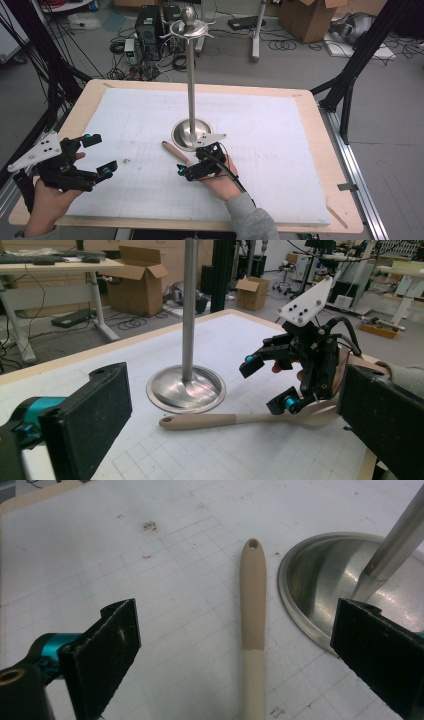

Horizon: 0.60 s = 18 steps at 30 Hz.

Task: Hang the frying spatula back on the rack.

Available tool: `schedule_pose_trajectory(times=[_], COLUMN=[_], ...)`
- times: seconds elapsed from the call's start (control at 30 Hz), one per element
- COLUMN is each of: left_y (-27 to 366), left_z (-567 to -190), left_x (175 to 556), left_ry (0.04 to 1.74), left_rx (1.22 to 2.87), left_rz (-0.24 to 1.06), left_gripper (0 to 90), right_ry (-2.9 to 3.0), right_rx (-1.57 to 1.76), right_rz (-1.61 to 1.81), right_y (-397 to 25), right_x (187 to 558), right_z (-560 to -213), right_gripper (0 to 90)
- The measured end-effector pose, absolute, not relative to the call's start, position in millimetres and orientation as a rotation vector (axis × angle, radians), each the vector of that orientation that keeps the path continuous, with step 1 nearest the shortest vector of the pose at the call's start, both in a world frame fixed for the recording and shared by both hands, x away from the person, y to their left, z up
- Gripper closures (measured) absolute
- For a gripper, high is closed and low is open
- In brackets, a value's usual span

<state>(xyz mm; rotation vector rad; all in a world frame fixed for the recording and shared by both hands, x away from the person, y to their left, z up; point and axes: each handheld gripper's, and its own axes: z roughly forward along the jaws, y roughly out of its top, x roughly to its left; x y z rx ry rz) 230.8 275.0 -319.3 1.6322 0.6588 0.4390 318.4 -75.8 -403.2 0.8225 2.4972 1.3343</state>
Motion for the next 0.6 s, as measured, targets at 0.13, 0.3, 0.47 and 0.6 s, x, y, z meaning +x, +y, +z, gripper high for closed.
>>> schedule_pose_trajectory(times=[0.13,0.3,0.47,0.6], left_y=[275.3,274.8,274.7,274.6], left_z=[-319.6,-320.1,-321.0,-321.3], left_x=[230.9,231.2,231.7,231.7], left_ry=[0.661,0.663,0.663,0.665], left_rx=[1.634,1.631,1.636,1.635], left_rz=[0.438,0.437,0.435,0.432], left_gripper=[1.7,1.7,1.7,1.7], right_ry=[2.506,2.514,2.524,2.533], right_rx=[0.822,0.838,0.856,0.863], right_rz=[1.31,1.29,1.275,1.254], right_y=[-74.0,-73.2,-71.9,-70.7], right_x=[320.4,322.3,324.6,326.8], right_z=[-406.6,-409.3,-413.2,-417.6], right_gripper=[4.8,4.8,4.8,4.8])
